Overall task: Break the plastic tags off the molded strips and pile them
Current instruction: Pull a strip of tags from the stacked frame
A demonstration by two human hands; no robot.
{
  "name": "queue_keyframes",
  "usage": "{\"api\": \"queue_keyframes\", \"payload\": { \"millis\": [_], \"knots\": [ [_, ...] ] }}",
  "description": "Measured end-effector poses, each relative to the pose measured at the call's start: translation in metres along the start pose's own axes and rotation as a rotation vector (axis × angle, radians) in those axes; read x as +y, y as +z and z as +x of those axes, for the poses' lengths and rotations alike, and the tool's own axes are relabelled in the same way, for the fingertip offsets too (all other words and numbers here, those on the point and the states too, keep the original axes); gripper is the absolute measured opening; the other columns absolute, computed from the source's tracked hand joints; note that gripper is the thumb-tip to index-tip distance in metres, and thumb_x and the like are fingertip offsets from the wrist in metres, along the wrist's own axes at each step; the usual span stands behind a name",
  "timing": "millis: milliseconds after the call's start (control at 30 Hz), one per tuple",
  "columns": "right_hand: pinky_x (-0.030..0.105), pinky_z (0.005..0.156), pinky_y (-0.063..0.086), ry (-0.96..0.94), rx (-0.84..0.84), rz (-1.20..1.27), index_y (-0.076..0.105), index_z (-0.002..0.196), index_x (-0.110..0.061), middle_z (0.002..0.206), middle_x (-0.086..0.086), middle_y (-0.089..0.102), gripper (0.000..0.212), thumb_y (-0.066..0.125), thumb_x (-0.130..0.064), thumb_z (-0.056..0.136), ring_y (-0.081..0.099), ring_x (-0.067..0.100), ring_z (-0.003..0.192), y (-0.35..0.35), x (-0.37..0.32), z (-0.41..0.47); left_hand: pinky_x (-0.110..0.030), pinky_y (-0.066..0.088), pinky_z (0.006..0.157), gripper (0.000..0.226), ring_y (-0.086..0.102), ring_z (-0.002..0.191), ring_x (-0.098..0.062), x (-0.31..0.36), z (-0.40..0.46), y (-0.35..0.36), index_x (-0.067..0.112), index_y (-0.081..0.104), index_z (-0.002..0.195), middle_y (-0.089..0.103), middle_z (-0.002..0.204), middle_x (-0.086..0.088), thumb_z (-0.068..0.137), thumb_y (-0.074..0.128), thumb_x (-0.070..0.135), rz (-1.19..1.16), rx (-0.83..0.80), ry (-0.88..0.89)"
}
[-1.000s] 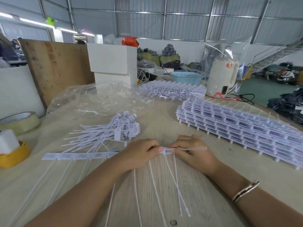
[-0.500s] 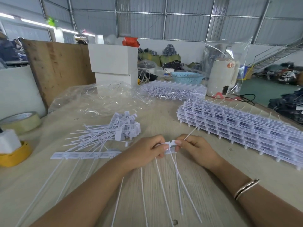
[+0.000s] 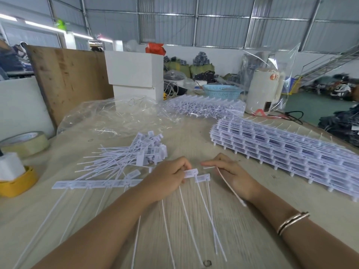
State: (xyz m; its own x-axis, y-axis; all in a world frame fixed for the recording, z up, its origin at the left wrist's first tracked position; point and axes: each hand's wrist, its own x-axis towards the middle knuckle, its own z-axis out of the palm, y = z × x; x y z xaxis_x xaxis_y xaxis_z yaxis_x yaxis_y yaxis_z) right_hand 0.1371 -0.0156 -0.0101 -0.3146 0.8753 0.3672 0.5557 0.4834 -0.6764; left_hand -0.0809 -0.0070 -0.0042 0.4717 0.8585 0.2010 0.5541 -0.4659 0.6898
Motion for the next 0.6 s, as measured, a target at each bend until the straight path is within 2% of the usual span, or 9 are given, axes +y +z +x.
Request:
{"api": "queue_keyframes", "payload": {
  "millis": [100, 167, 233, 300, 367, 467, 533, 600],
  "knots": [
    [0.02, 0.087, 0.038, 0.027, -0.087, -0.079, 0.066, 0.114, -0.016, 0.089, -0.009, 0.047, 0.042, 0.042, 0.009, 0.091, 0.051, 0.006, 0.088, 0.002, 0.004, 0.0, -0.017, 0.038, 0.058, 0.033, 0.051, 0.064, -0.005, 0.002, 0.002, 0.0, 0.033, 0.051, 0.09, 0.058, 0.079, 0.007, 0.09, 0.038, 0.002, 0.005, 0.046, 0.019],
    [0.033, 0.09, 0.04, 0.019, -0.137, -0.143, 0.065, 0.118, -0.017, 0.088, -0.009, 0.046, 0.039, 0.04, -0.003, 0.091, 0.05, 0.011, 0.089, 0.004, 0.003, 0.002, -0.013, 0.037, 0.057, 0.036, 0.046, 0.06, 0.002, 0.004, 0.002, 0.001, 0.031, 0.048, 0.096, 0.055, 0.083, 0.009, 0.086, 0.039, -0.002, 0.006, 0.064, 0.041],
    [0.038, 0.093, 0.038, -0.006, -0.132, -0.175, 0.062, 0.122, -0.02, 0.091, -0.009, 0.046, 0.048, 0.035, -0.015, 0.083, 0.049, 0.009, 0.091, 0.003, 0.001, 0.001, -0.013, 0.038, 0.058, 0.039, 0.045, 0.061, 0.004, 0.005, 0.002, 0.001, 0.029, 0.048, 0.102, 0.053, 0.09, 0.012, 0.084, 0.04, -0.005, 0.02, 0.067, 0.056],
    [0.042, 0.095, 0.037, -0.079, -0.089, -0.187, 0.059, 0.125, -0.025, 0.099, -0.011, 0.046, 0.052, 0.038, -0.015, 0.079, 0.048, 0.007, 0.096, 0.002, 0.001, -0.002, -0.017, 0.038, 0.059, 0.038, 0.043, 0.062, 0.001, 0.006, 0.001, 0.003, 0.027, 0.047, 0.106, 0.049, 0.093, 0.014, 0.084, 0.041, -0.004, 0.049, 0.072, 0.072],
    [0.046, 0.09, 0.039, -0.193, -0.051, -0.241, 0.056, 0.128, -0.028, 0.104, -0.008, 0.048, 0.049, 0.05, -0.016, 0.08, 0.05, 0.01, 0.098, 0.003, 0.0, -0.005, -0.019, 0.035, 0.055, 0.035, 0.042, 0.058, 0.002, 0.009, 0.001, 0.006, 0.027, 0.044, 0.104, 0.045, 0.082, 0.016, 0.086, 0.043, -0.003, 0.087, 0.097, 0.091],
    [0.047, 0.075, 0.045, -0.354, 0.023, -0.416, 0.059, 0.125, -0.027, 0.103, -0.003, 0.056, 0.045, 0.066, -0.025, 0.081, 0.057, 0.015, 0.091, 0.006, -0.002, -0.005, -0.012, 0.032, 0.048, 0.03, 0.041, 0.048, 0.006, 0.014, 0.0, 0.011, 0.021, 0.041, 0.1, 0.035, 0.068, 0.013, 0.087, 0.043, -0.005, 0.037, 0.128, 0.12],
    [0.04, 0.064, 0.045, -0.448, 0.097, -0.517, 0.066, 0.116, -0.025, 0.093, 0.0, 0.062, 0.04, 0.071, -0.022, 0.077, 0.061, 0.017, 0.078, 0.006, -0.003, -0.003, -0.01, 0.033, 0.048, 0.026, 0.041, 0.047, 0.007, 0.017, 0.0, 0.011, 0.017, 0.043, 0.1, 0.035, 0.068, 0.012, 0.087, 0.043, -0.005, 0.03, 0.128, 0.12],
    [0.033, 0.06, 0.04, -0.52, 0.165, -0.577, 0.072, 0.106, -0.025, 0.082, 0.0, 0.063, 0.031, 0.071, -0.018, 0.076, 0.061, 0.017, 0.067, 0.006, -0.002, -0.001, -0.011, 0.035, 0.051, 0.023, 0.044, 0.052, 0.005, 0.016, 0.0, 0.01, 0.018, 0.044, 0.104, 0.042, 0.073, 0.012, 0.089, 0.045, 0.001, 0.06, 0.1, 0.12]
  ]
}}
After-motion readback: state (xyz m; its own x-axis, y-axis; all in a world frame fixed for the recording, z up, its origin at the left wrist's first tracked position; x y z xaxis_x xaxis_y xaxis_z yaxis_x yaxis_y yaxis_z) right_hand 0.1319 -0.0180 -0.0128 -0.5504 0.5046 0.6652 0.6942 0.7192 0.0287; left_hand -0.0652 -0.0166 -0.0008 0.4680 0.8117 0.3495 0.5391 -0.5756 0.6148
